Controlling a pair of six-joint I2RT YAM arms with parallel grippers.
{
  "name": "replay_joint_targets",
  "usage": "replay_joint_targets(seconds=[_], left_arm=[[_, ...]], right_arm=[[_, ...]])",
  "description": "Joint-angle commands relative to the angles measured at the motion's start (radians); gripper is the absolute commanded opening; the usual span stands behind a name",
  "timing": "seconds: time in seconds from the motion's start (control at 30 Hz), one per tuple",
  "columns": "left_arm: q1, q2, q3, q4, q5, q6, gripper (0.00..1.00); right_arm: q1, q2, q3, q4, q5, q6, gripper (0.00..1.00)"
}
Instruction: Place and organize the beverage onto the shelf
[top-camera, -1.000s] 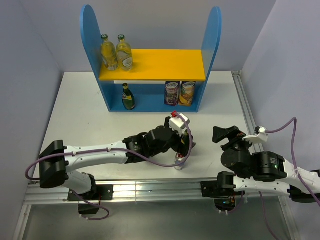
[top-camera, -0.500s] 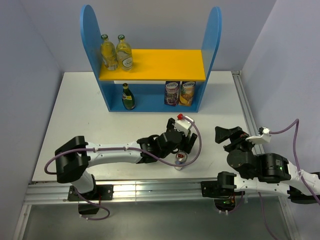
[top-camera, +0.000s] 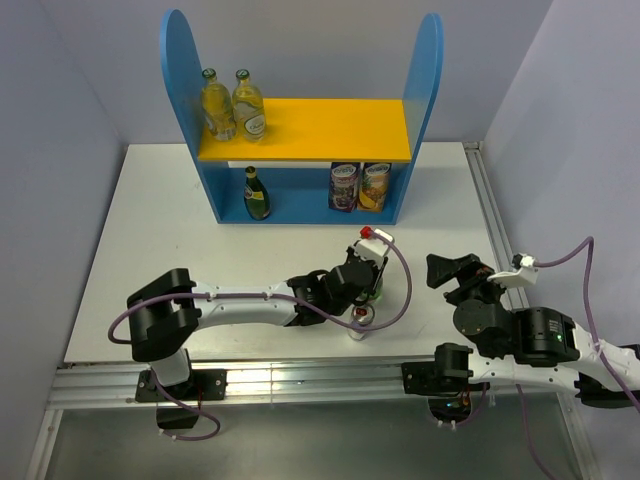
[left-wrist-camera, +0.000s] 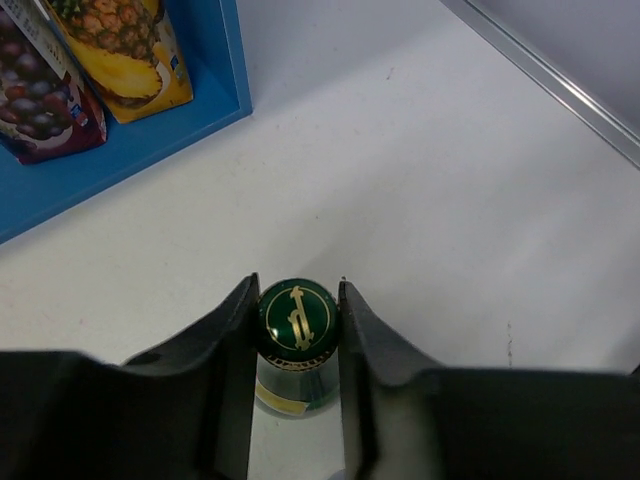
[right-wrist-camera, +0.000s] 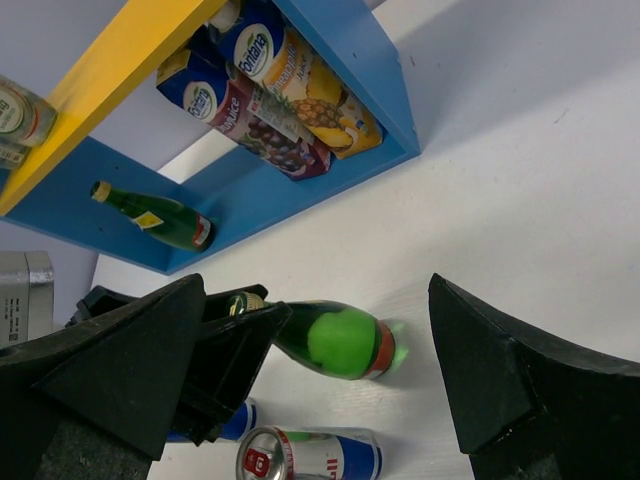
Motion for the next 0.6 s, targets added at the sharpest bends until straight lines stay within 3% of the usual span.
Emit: replay_joint_targets(seconds=[0.0, 0.13, 0.17, 0.43, 0.57], left_arm=[[0.001, 0.008, 0.039, 0.037, -0.025, -0.006, 0.21], [0.002, 0.006, 0.032, 0.043, -0.032, -0.012, 0.12], [0.002, 0.006, 0.031, 0.046, -0.035, -0.012, 0.01], [0.008, -0.047, 0.021, 0.019, -0.100, 0.013, 0.00], [0.054, -0.116, 0.018, -0.015, -0.066, 0.014, 0.00]], right_arm=[[-0.005, -0.020, -0.014, 0.042, 0.023, -0.024, 0.99], [-0.005, -0.021, -0.014, 0.044, 0.019, -0.029, 0.99], [-0.005, -0.021, -0.015, 0.044, 0.021, -0.029, 0.99], [-0.005, -0.011, -0.015, 0.065, 0.016, -0.058, 0.99], [-0.005, -0.006, -0.021, 0.085, 0.013, -0.082, 0.98]])
